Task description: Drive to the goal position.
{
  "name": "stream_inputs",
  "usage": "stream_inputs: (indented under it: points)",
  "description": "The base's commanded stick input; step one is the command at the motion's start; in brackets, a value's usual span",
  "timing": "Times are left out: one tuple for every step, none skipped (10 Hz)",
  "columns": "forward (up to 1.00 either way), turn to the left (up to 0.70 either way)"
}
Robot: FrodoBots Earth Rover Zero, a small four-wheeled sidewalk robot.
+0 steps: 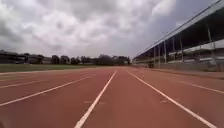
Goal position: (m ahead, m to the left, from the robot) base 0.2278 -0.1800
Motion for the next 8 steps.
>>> stream_inputs:
  points:
    - [0.45,0.00]
    - [0.45,0.00]
    - [0.45,0.00]
    - [0.45,0.00]
    - [0.45,0.00]
    - [0.45,0.00]
    - [0.45,0.00]
    - [0.45,0.00]
